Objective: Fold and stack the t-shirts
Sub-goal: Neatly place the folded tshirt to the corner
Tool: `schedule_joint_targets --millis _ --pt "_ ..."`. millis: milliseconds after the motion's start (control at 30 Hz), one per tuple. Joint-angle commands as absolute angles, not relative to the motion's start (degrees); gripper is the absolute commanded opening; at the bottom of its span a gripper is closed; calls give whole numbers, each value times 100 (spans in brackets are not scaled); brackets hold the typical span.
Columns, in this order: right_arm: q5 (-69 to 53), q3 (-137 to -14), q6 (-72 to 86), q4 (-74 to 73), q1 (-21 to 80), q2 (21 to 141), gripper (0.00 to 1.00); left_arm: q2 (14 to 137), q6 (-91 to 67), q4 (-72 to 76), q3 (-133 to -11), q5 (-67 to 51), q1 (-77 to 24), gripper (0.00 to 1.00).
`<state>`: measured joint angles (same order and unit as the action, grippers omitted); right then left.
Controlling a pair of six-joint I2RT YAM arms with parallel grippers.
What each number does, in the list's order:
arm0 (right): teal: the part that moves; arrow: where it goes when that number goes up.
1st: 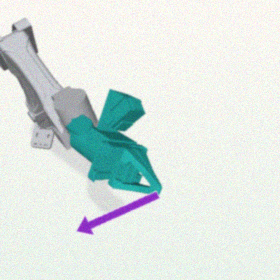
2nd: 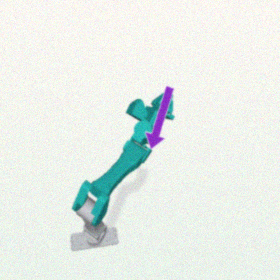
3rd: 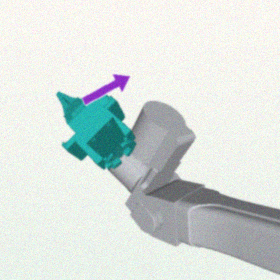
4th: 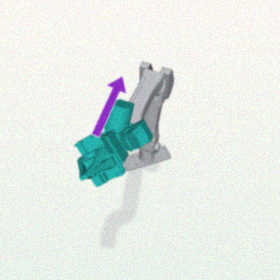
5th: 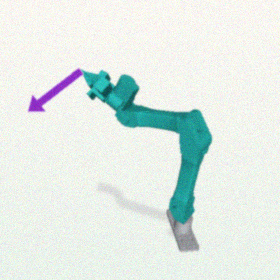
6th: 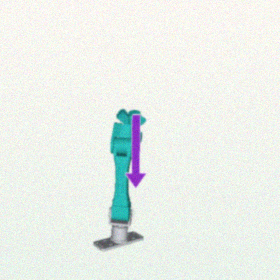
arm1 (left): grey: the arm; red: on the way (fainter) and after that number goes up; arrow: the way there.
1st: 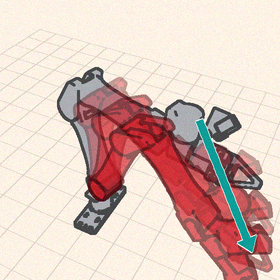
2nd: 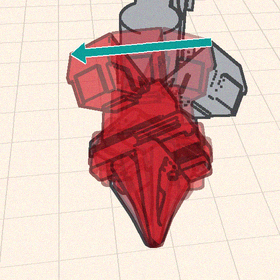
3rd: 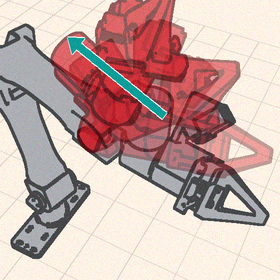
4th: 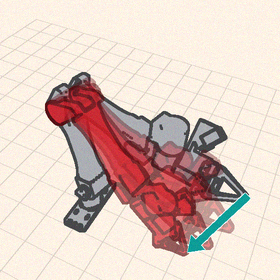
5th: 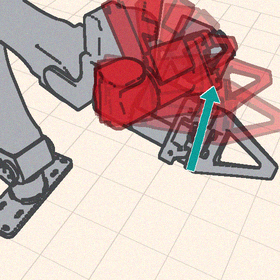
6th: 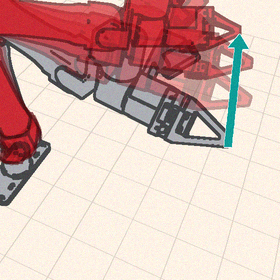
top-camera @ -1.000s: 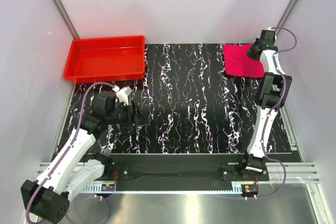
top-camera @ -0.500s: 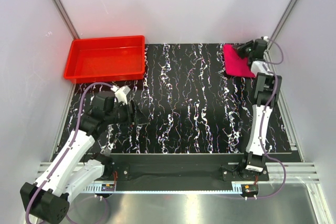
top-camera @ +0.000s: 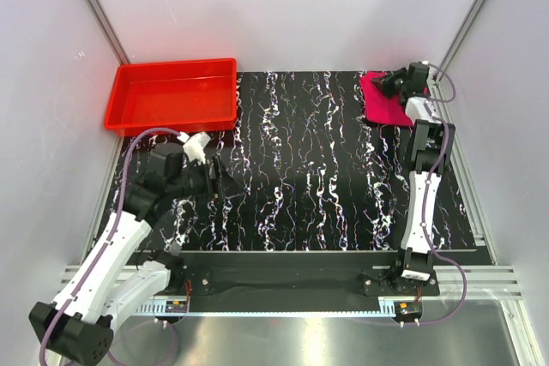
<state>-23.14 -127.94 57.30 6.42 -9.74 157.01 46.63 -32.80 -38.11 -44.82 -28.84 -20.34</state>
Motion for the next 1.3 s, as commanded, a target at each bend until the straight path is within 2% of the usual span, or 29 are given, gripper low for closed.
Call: schedule_joint_targets --millis 0,133,233,433,633,700,900,967,1000,1033,1267 --pt "-2259 -12938 4967 -340 -1046 14161 18 4632 -3068 -3893 -4965 -2927 -2013 72" --pt "-2268 -12087 4843 -1034 -1213 13124 25 4378 -2945 -4043 -5027 -2988 -2013 74" --pt "-2477 -11340 4738 -1528 -1222 12360 27 4202 -2909 -4087 -4957 -3128 -2004 76" --pt "-2531 -8634 4448 -2003 -906 10119 30 3877 -3172 -3885 -4703 -3489 -2004 80" --pt "-1987 -6269 4359 -2373 -37 7983 35 3463 -3936 -3349 -4193 -3507 -2004 95" --pt "-1855 -5539 4438 -2460 298 7332 42 3411 -4253 -3157 -3982 -3498 -1995 99" --pt "-1845 -3632 5123 -2777 527 5074 59 2972 -5237 -2462 -3219 -3358 -1995 99" --pt "-1820 -3298 5238 -3180 519 4250 75 2551 -5762 -1990 -2911 -3349 -1986 99" --pt "-1845 -3192 5317 -3295 527 4010 95 2392 -5940 -1856 -2622 -3288 -1986 99" --pt "-1881 -3069 5500 -3426 527 3773 100 2060 -6098 -1715 -2436 -3270 -1986 99" --pt "-1942 -2294 5810 -3972 527 2270 100 1099 -7355 -783 -1319 -3427 -1986 99"
